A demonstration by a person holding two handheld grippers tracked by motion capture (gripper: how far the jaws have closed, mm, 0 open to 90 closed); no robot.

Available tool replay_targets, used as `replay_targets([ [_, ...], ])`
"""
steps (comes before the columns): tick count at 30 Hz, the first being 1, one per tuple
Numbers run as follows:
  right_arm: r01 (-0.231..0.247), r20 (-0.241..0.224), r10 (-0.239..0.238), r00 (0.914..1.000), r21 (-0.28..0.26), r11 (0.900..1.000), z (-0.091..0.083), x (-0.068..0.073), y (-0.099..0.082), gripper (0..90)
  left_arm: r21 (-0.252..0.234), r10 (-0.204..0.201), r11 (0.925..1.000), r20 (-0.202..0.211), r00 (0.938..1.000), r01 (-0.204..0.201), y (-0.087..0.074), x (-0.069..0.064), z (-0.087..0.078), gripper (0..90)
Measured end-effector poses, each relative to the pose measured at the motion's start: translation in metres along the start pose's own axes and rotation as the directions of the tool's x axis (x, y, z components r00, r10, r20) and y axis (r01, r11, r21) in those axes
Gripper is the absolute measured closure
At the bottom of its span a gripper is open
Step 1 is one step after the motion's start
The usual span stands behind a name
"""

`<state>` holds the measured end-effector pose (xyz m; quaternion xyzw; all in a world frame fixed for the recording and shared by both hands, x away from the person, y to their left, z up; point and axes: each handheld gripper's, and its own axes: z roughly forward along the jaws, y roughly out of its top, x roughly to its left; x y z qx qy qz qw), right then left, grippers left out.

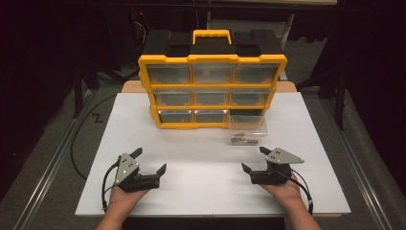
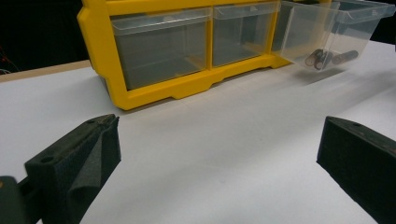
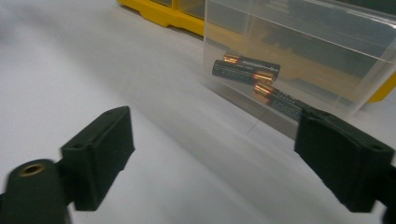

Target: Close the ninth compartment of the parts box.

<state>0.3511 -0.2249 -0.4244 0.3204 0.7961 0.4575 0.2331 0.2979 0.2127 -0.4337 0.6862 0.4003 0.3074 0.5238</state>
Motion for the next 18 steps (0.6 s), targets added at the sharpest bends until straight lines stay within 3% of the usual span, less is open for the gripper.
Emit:
replay_targets([
  [9,-0.008,0.005,0.008,1.0000,-0.002,1.0000,0.0005,0.0000,-0.0023,38.2,-0.014,0.002,0.9999,0.008,1.0000,-0.002,0.0015,-0.0011,-0.0013,0.1],
  [18,-0.021,0.046,0.022,0.9987,-0.019,0.9996,0.0006,-0.0009,-0.0008,61.6,-0.005,0.016,0.9999,0.016,0.9997,-0.016,0.0008,-0.0037,-0.0006,0.1],
])
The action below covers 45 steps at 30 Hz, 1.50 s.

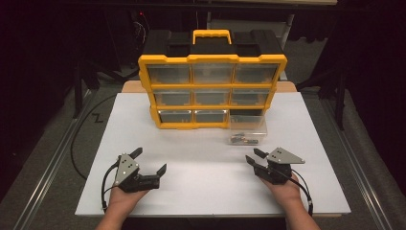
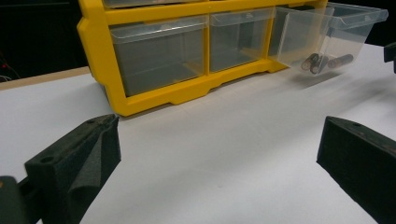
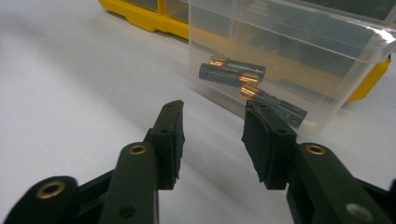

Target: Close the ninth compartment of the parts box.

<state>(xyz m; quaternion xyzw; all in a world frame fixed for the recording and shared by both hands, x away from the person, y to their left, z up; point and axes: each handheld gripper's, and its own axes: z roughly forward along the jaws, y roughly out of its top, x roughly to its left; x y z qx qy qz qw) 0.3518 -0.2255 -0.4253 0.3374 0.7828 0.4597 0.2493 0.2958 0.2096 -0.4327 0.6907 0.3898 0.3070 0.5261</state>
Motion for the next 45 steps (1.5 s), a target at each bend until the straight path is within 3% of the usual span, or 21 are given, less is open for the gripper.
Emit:
replay_targets([
  [11,-0.025,0.049,0.025,0.9985,-0.005,0.9997,0.000,-0.005,0.001,89.8,0.004,0.007,1.0000,-0.001,1.0000,-0.007,-0.001,-0.002,0.001,0.1],
  [45,-0.001,0.094,0.004,0.9955,-0.035,0.9994,0.028,-0.013,0.020,90.0,-0.017,0.012,0.9998,-0.012,0.9999,-0.012,-0.001,-0.001,-0.002,0.1],
])
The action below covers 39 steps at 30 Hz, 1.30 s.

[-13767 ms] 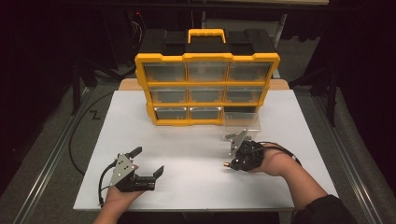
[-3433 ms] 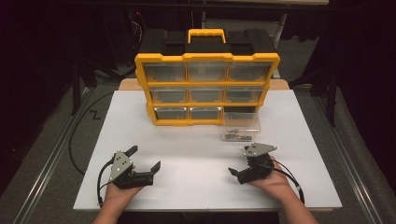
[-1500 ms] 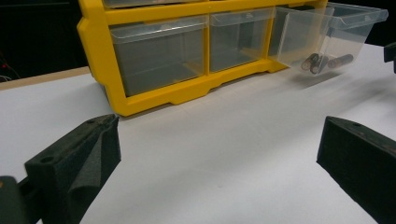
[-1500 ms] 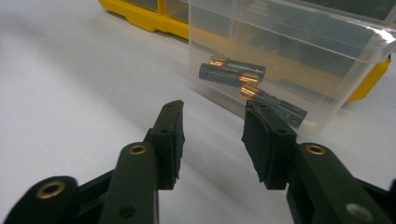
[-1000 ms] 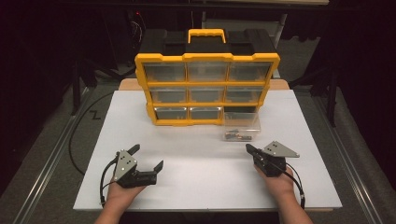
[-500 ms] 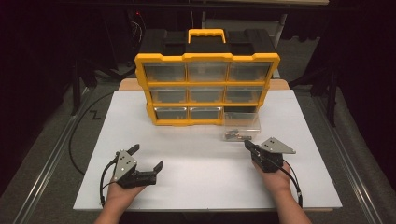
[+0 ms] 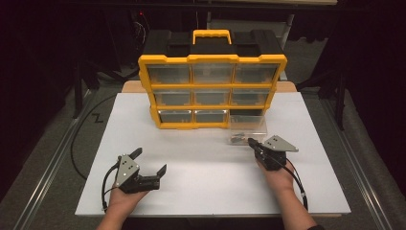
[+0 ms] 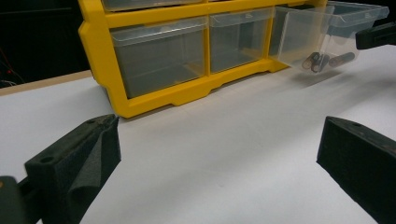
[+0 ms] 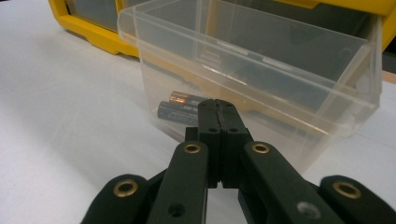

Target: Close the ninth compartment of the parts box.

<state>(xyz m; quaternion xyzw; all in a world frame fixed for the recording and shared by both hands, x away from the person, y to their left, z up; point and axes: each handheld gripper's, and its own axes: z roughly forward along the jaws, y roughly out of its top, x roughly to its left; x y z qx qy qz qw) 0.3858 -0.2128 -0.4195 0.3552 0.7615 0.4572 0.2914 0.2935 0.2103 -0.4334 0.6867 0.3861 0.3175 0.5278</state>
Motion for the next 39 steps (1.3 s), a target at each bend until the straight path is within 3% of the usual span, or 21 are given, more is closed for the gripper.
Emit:
replay_targets([
  [9,0.008,0.007,-0.008,0.9999,-0.031,0.9995,0.0014,0.0020,0.0065,90.0,0.002,0.007,1.0000,-0.001,1.0000,-0.007,0.0000,-0.0005,-0.0008,0.1],
  [39,0.003,0.014,-0.002,0.9999,-0.044,0.9990,0.0029,-0.0047,0.0084,90.0,-0.008,-0.006,0.9999,-0.006,1.0000,0.006,-0.0009,0.0017,-0.0024,0.1],
])
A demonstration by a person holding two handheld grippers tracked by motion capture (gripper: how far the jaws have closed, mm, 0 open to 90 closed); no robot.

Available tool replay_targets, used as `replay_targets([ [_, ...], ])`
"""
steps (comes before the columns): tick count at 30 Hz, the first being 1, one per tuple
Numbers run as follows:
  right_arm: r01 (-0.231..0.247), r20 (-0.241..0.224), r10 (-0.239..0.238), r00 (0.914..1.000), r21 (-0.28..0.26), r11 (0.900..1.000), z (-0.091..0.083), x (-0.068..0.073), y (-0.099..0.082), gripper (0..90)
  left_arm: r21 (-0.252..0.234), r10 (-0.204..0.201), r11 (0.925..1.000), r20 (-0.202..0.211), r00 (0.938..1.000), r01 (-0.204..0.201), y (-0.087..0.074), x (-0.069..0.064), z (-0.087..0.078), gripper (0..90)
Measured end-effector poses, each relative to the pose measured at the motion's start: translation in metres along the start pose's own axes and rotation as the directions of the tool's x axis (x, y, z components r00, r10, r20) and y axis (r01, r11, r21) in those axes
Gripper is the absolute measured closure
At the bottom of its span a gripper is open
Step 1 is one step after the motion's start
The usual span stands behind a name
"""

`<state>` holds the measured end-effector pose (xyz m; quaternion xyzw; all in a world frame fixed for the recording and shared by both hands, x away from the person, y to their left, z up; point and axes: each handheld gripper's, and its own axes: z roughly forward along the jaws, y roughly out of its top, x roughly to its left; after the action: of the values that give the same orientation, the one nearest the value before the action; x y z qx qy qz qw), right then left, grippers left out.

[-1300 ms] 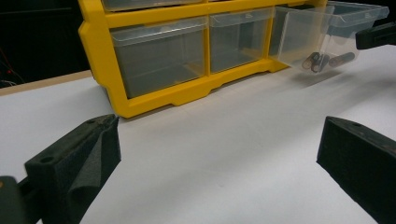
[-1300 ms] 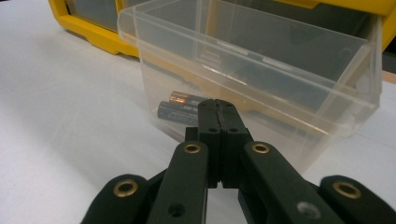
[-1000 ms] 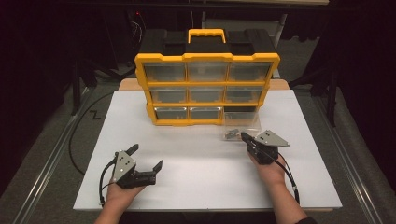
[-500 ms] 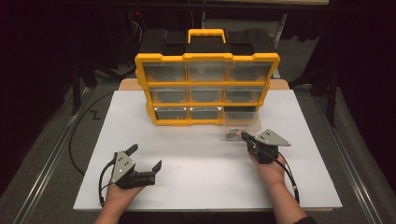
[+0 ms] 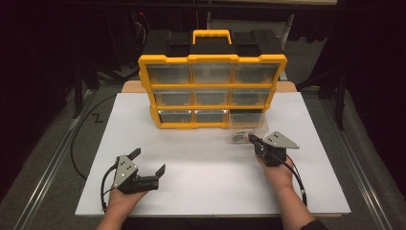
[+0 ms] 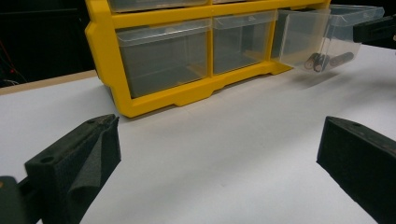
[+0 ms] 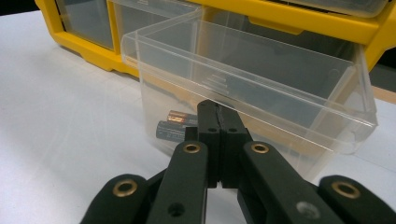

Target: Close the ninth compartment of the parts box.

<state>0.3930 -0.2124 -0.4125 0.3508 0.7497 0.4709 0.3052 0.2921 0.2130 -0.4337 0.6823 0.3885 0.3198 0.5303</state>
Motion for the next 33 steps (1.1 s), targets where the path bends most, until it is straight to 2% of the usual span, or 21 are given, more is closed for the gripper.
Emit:
replay_targets([
  [16,-0.003,0.014,0.003,0.9999,-0.004,1.0000,0.011,-0.001,0.003,90.0,0.002,0.001,1.0000,0.014,0.9999,-0.001,-0.001,-0.001,0.000,0.1],
  [28,0.014,0.029,-0.014,0.9995,0.002,0.9999,0.018,0.000,0.007,90.0,-0.002,-0.004,1.0000,0.020,0.9998,0.004,0.000,-0.001,0.000,0.1],
  [33,0.004,0.038,-0.005,0.9993,0.007,1.0000,0.021,0.000,0.008,90.0,-0.006,-0.003,1.0000,0.022,0.9998,0.003,0.000,-0.001,-0.001,0.1],
])
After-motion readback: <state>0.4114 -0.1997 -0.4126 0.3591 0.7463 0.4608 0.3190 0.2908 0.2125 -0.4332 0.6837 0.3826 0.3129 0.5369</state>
